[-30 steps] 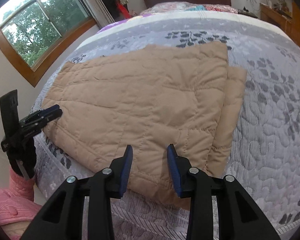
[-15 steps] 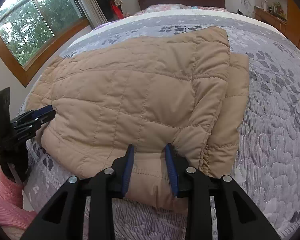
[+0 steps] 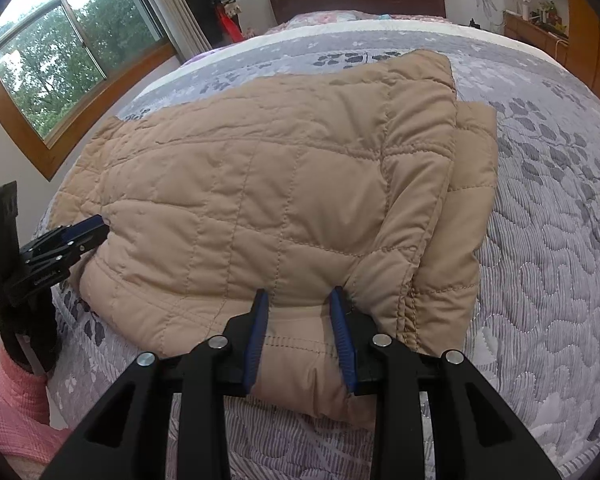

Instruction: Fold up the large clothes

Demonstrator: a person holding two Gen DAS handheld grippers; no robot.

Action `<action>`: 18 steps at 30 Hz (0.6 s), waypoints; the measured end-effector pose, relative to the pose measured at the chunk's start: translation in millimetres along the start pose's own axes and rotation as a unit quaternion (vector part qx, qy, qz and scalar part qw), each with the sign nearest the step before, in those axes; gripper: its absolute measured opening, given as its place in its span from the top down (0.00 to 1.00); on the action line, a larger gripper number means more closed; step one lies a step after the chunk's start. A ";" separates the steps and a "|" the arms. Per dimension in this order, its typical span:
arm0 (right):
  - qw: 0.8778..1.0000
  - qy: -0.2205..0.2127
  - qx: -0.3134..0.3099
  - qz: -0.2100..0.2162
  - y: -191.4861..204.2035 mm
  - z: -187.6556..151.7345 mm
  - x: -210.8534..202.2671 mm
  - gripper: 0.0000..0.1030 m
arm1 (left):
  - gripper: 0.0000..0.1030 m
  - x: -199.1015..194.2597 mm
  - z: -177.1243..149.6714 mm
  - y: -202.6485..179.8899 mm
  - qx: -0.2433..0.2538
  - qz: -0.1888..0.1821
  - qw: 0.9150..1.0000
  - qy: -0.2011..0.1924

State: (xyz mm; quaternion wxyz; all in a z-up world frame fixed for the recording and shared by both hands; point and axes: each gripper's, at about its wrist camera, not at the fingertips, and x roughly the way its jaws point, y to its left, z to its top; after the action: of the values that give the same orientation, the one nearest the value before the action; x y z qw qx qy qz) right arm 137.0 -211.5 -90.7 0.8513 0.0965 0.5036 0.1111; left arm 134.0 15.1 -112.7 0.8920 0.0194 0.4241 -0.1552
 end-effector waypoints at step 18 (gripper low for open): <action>1.000 -0.009 0.008 -0.001 -15.6 1.8 -59.1 0.68 | 0.53 -11.0 6.5 -5.9 -0.008 0.021 1.000 0.004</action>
State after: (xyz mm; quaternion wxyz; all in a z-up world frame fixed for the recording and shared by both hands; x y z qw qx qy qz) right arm 112.3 -243.4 -44.8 0.8550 0.1042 0.4971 0.1051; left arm 130.6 11.3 -99.6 0.8934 0.0219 0.4286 -0.1327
